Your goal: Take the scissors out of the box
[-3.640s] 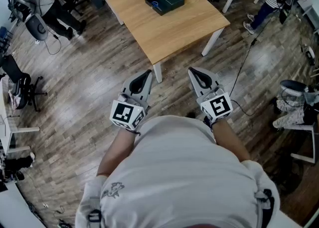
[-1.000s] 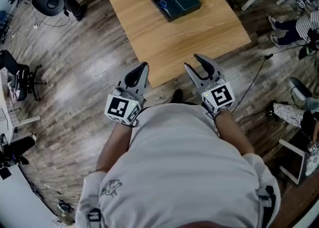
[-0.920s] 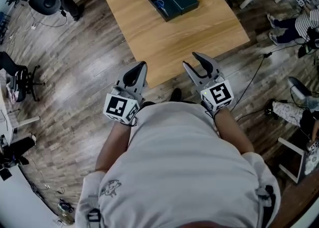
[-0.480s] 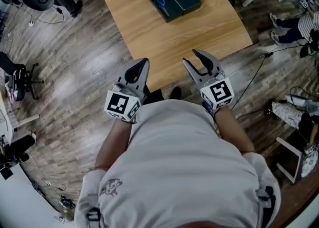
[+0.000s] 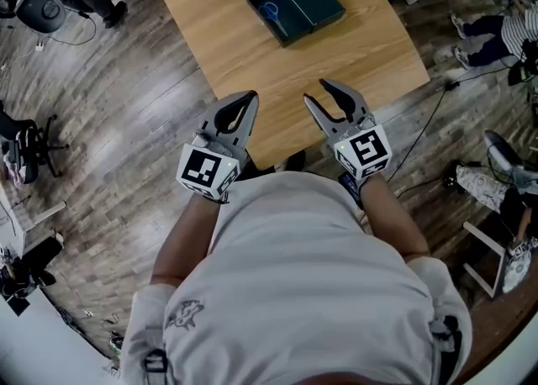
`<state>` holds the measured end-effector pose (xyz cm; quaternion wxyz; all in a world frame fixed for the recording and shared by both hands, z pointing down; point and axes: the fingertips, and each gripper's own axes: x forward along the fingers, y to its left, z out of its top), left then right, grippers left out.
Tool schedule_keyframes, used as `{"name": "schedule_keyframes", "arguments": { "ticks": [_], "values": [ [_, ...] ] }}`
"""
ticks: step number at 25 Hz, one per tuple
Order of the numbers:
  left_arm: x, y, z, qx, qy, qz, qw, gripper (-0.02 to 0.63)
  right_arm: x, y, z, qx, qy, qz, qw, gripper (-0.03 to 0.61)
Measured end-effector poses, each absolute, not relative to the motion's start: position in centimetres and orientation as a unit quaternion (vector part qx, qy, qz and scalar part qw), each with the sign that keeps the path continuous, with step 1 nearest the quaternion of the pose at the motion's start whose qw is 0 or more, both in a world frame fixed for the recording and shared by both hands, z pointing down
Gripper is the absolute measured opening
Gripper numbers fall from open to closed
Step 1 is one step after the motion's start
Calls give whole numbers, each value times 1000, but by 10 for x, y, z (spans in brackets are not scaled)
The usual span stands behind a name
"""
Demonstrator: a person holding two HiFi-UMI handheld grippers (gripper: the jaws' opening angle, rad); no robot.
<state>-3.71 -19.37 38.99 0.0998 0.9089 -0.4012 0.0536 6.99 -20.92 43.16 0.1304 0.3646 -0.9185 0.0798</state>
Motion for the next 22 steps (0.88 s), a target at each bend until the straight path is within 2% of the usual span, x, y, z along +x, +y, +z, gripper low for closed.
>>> {"name": "schedule_keyframes", "arguments": {
  "ticks": [16, 22],
  "values": [
    [-65, -321, 436, 917, -373, 79, 118, 5, 22, -344, 475, 377, -900, 98, 195, 167],
    [-66, -357, 462, 920, -357, 98, 130, 5, 14, -393, 507, 373, -891, 104, 238, 152]
  ]
}}
